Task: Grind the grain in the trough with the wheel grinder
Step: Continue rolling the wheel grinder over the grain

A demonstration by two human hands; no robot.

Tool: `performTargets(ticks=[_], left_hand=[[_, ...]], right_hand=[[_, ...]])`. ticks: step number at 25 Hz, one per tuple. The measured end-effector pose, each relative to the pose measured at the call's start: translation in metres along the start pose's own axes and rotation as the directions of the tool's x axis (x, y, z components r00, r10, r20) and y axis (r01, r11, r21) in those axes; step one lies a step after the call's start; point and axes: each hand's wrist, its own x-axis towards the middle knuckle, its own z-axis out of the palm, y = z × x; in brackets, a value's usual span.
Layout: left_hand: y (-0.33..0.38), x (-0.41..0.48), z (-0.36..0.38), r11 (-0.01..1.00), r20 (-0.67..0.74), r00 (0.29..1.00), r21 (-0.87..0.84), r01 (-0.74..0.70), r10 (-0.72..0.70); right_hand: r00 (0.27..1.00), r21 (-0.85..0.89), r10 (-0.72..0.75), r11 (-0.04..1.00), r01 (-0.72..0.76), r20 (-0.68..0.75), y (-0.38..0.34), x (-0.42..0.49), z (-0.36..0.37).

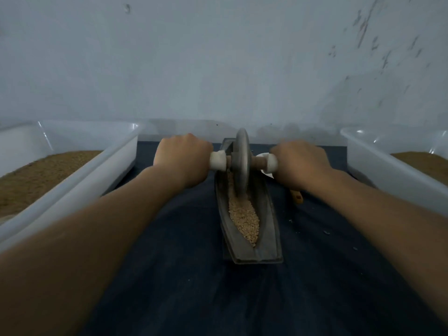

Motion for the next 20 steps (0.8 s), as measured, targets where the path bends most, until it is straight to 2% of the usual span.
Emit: performTargets(ticks=[1, 2, 4, 6, 9, 11, 12, 13, 15, 16, 17, 18, 20], left_hand=[[-0.004, -0.013, -0.001, 0.998, -0.044, 0.998, 0.024, -0.052, 0.053], [-0.008, -0.029, 0.002, 0.994, -0.136, 0.985, 0.042, -0.105, 0.11], [-0.015, -0.05, 0.002, 0.983, -0.256, 0.949, 0.079, -0.167, 0.182], [-0.013, -0.039, 0.004, 0.984, -0.244, 0.955, 0.104, -0.144, 0.166], [0.003, -0.001, 0.003, 0.997, -0.072, 0.997, 0.074, 0.004, 0.002], [0.004, 0.014, 0.002, 0.999, 0.009, 1.0, 0.027, 0.027, -0.027], [-0.002, 0.009, 0.004, 1.0, 0.032, 0.999, 0.003, -0.005, 0.005], [-0.01, -0.005, 0.007, 0.998, 0.027, 0.998, -0.02, -0.052, 0.053], [-0.026, -0.042, 0.011, 0.987, -0.108, 0.983, -0.049, -0.156, 0.15], [-0.031, -0.055, 0.011, 0.981, -0.186, 0.965, -0.028, -0.194, 0.185], [-0.034, -0.054, 0.01, 0.977, -0.241, 0.948, 0.013, -0.211, 0.208], [-0.034, -0.051, 0.009, 0.977, -0.259, 0.942, 0.056, -0.205, 0.212], [-0.02, -0.032, 0.01, 0.99, -0.182, 0.978, 0.112, -0.084, 0.103]], right_hand=[[0.998, -0.008, -0.043, 0.999, 0.043, -0.045, 0.007, -0.016, 0.003], [0.983, -0.043, -0.105, 0.994, 0.099, -0.152, 0.015, -0.035, 0.01], [0.931, -0.128, -0.154, 0.985, 0.118, -0.331, 0.022, -0.061, 0.018], [0.944, -0.14, -0.12, 0.987, 0.08, -0.308, 0.019, -0.05, 0.018], [0.994, 0.037, 0.046, 0.998, -0.042, -0.096, 0.001, -0.011, 0.014], [0.999, 0.021, 0.05, 0.999, -0.049, -0.02, -0.002, 0.007, 0.007], [1.0, -0.018, -0.01, 1.0, 0.009, -0.027, 0.001, 0.005, 0.004], [0.989, -0.072, -0.104, 0.993, 0.097, -0.1, 0.007, -0.005, 0.004], [0.922, -0.16, -0.245, 0.966, 0.204, -0.301, 0.017, -0.035, 0.008], [0.892, -0.148, -0.25, 0.967, 0.209, -0.376, 0.021, -0.048, 0.01], [0.89, -0.126, -0.23, 0.972, 0.196, -0.393, 0.024, -0.054, 0.013], [0.908, -0.111, -0.195, 0.98, 0.165, -0.372, 0.024, -0.054, 0.016], [0.964, -0.059, -0.068, 0.997, 0.054, -0.257, 0.011, -0.037, 0.017]])
